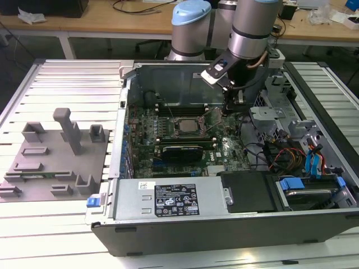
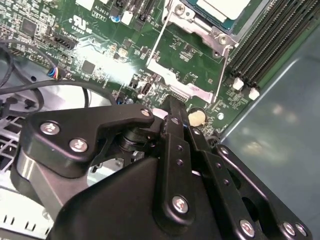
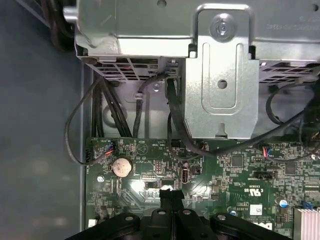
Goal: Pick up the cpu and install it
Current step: 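Close the cpu cover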
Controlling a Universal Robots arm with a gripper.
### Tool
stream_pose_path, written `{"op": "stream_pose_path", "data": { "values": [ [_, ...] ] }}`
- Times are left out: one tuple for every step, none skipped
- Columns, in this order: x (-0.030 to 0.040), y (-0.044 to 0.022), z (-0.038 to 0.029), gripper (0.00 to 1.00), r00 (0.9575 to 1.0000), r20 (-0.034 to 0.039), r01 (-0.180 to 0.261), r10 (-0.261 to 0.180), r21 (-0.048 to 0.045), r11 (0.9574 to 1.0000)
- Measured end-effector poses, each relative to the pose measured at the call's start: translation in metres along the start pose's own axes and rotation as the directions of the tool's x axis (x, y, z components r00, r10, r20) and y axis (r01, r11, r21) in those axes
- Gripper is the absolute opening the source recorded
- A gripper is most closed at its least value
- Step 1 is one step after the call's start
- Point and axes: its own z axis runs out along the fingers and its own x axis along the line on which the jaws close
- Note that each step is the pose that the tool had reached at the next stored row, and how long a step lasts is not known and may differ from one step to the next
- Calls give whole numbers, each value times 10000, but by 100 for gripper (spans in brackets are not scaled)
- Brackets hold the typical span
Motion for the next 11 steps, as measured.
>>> {"op": "stream_pose_path", "data": {
  "values": [
    [0,0,21,11,10000,1,-1,1,4,10000],
    [-1,0,36,11,10000,2,-1,1,6,10000],
    [-1,1,50,11,10000,1,0,0,8,10000],
    [-1,1,54,11,10000,2,0,0,8,10000],
    [-1,1,54,11,10000,4,0,0,8,10000],
    [-1,1,54,11,10000,5,0,0,8,10000],
    [-1,1,55,11,10000,3,0,0,8,10000],
    [-1,1,56,11,10000,2,0,0,7,10000],
    [-1,1,57,11,10000,2,0,0,8,10000],
    [-1,1,57,11,10000,2,0,0,7,10000],
    [0,0,58,11,10000,1,1,-1,7,10000]
  ]
}}
